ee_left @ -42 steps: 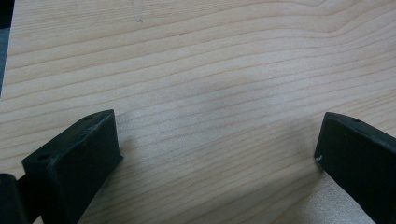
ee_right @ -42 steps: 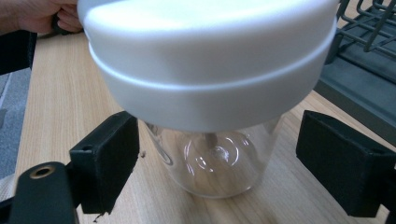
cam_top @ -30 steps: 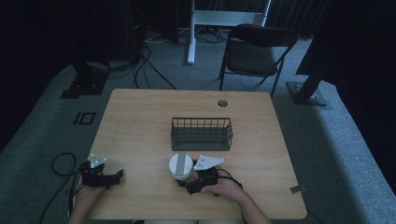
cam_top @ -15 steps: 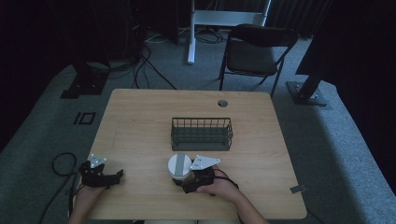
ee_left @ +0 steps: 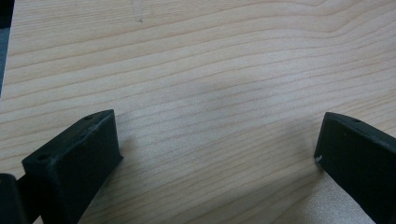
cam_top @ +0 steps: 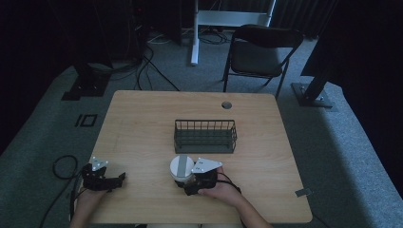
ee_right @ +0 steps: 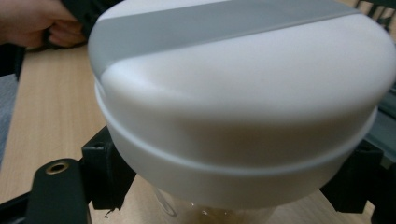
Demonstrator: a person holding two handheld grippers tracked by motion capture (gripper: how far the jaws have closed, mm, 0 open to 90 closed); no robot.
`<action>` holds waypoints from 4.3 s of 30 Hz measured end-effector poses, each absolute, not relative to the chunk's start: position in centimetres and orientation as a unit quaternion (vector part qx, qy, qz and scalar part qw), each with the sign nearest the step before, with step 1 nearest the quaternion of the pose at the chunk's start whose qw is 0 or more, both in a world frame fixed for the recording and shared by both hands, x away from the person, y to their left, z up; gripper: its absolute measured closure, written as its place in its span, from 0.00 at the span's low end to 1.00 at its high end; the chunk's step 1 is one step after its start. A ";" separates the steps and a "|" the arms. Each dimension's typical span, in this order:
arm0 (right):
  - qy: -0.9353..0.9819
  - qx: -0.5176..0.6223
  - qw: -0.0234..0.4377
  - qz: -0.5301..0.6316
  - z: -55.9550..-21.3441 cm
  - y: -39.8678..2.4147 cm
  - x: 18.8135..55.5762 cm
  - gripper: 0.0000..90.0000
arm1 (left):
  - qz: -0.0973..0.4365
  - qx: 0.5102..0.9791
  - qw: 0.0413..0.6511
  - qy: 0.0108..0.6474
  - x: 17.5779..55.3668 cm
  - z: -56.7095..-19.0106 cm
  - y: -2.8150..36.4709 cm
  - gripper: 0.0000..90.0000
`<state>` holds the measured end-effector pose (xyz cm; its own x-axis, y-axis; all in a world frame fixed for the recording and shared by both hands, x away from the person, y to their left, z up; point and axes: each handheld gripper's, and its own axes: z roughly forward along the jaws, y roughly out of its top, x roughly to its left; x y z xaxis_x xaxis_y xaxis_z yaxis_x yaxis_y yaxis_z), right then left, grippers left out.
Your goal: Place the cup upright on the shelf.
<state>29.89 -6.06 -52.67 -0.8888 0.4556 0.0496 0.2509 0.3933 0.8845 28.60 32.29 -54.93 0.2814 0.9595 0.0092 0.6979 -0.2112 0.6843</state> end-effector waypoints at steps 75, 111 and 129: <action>0.699 0.430 0.317 0.476 -43.5 -11.9 38.6 0.20 | 0.224 0.745 0.292 0.556 28.6 -54.9 32.3 0.00; 0.727 0.469 0.281 0.415 -47.5 -11.6 40.9 0.20 | 0.224 0.745 0.292 0.556 28.6 -54.9 32.3 0.00; 0.726 0.462 0.276 0.428 -47.9 -12.2 40.5 0.19 | 0.224 0.745 0.292 0.556 28.6 -54.9 32.3 0.00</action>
